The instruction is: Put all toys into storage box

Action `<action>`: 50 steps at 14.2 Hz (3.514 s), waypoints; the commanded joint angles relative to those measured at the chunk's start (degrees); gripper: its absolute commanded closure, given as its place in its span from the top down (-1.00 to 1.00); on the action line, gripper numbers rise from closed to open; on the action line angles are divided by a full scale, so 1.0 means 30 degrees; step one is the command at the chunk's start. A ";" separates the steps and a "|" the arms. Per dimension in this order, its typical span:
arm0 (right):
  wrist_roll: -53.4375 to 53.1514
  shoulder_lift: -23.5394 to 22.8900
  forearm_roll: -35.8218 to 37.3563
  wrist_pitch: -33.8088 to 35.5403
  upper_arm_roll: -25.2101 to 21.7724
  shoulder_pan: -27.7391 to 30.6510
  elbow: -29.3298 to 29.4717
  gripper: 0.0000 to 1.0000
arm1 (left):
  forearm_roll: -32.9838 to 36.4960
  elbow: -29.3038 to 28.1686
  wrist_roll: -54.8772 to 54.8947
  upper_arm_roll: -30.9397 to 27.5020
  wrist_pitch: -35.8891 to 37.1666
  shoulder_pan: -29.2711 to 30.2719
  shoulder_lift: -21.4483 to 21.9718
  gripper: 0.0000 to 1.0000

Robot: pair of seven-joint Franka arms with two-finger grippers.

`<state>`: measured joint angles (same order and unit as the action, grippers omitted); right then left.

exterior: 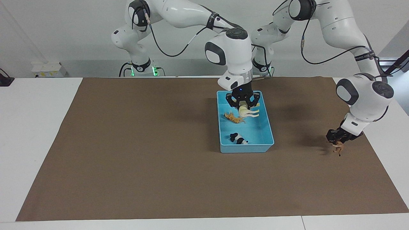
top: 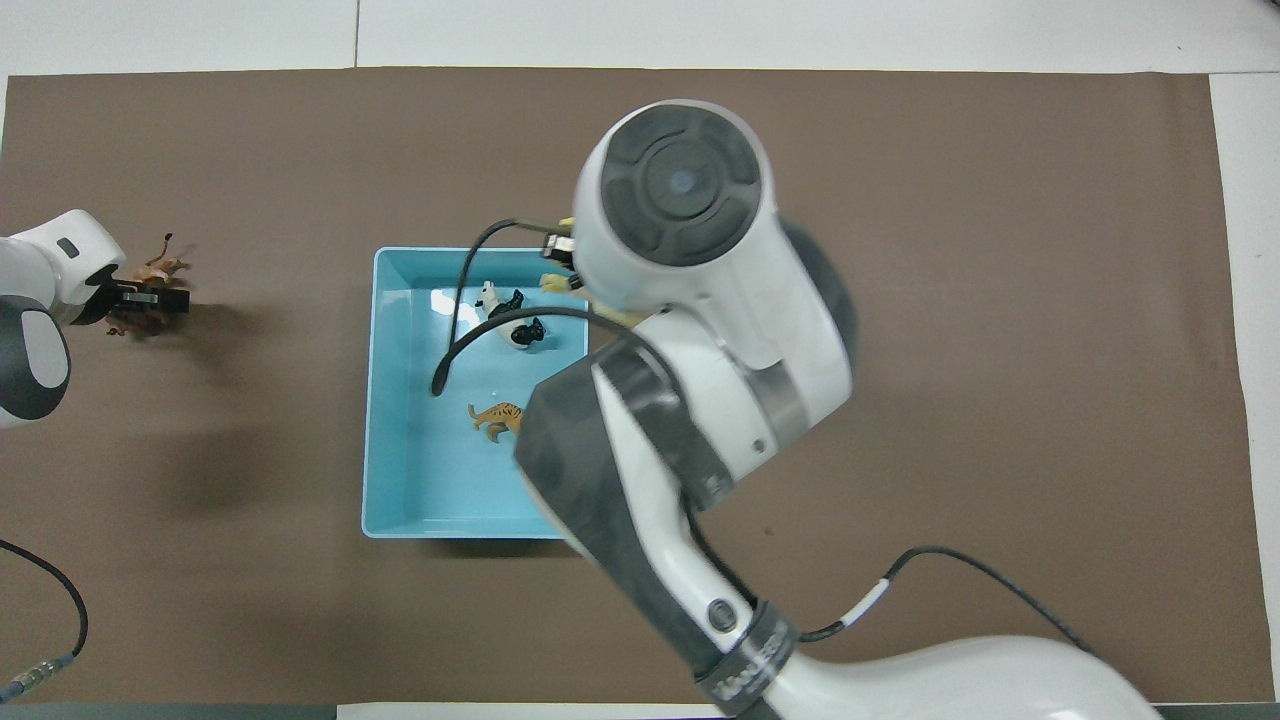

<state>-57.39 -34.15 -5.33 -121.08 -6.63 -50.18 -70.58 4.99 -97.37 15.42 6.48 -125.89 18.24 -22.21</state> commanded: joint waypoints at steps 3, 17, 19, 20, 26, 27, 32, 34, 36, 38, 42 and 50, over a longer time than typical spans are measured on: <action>-0.3212 -0.0013 -0.0481 0.0777 -0.0104 0.0146 0.0410 1.00 | -0.0519 0.1341 -0.2204 -0.0109 0.3489 -0.1124 0.1656 -1.00; 1.2972 0.3766 0.0399 0.7224 -0.0865 1.0744 0.0148 1.00 | -0.0578 -0.0767 -1.6420 0.0037 0.7188 -1.1588 0.4853 1.00; 1.3153 0.3766 0.0282 0.7838 -0.0836 1.1977 0.0118 1.00 | -0.0578 -0.0562 -1.5808 -0.0195 0.7188 -1.1180 0.5057 1.00; 1.3124 0.3766 0.0311 0.7958 -0.0865 1.2388 0.0060 1.00 | -0.0462 -0.0446 -1.4615 -0.0226 0.7101 -1.0191 0.5175 1.00; 1.5312 0.4059 0.0369 0.8662 -0.0865 1.4237 -0.0349 1.00 | -0.0343 0.0054 -0.5855 -0.0197 0.8120 -0.4155 0.7165 1.00; 1.6424 0.4233 0.0457 0.8546 -0.0894 1.4383 -0.0786 1.00 | -0.0343 0.0054 -0.5205 -0.0168 0.8618 -0.3740 0.7400 1.00; 2.0970 0.5518 0.1219 0.8426 -0.0982 1.5437 -0.2106 1.00 | -0.1571 0.1136 -0.6078 -0.0197 1.0729 -0.3473 0.7373 1.00; 2.1735 0.7796 0.1248 0.8428 -0.0982 1.5819 -0.4205 1.00 | -0.1486 0.0905 -0.6107 -0.0227 1.0441 -0.3472 0.7431 1.00; 2.1825 1.0637 0.1306 0.8456 -0.0983 1.5878 -0.6813 1.00 | -0.1457 0.0873 -0.6107 -0.0227 1.0410 -0.3472 0.7432 1.00; 2.1826 1.2547 0.1716 0.9096 -0.0983 1.6141 -0.8343 1.00 | -0.1457 0.0874 -0.6107 -0.0227 1.0556 -0.3472 0.7432 1.00; 2.1913 1.2790 0.1834 0.9603 -0.0719 1.6669 -0.8291 1.00 | -0.1252 0.0904 -0.6107 -0.0227 1.0674 -0.3472 0.7461 1.00; 2.1912 1.2380 0.2069 1.0469 -0.0661 1.6699 -0.7735 1.00 | -0.1193 0.2015 -0.6224 0.0213 1.1522 -0.3383 0.7051 1.00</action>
<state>6.99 2.92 0.40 -92.32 -9.68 -1.62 -94.38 1.31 -94.25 -2.41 6.36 -93.98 7.95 0.09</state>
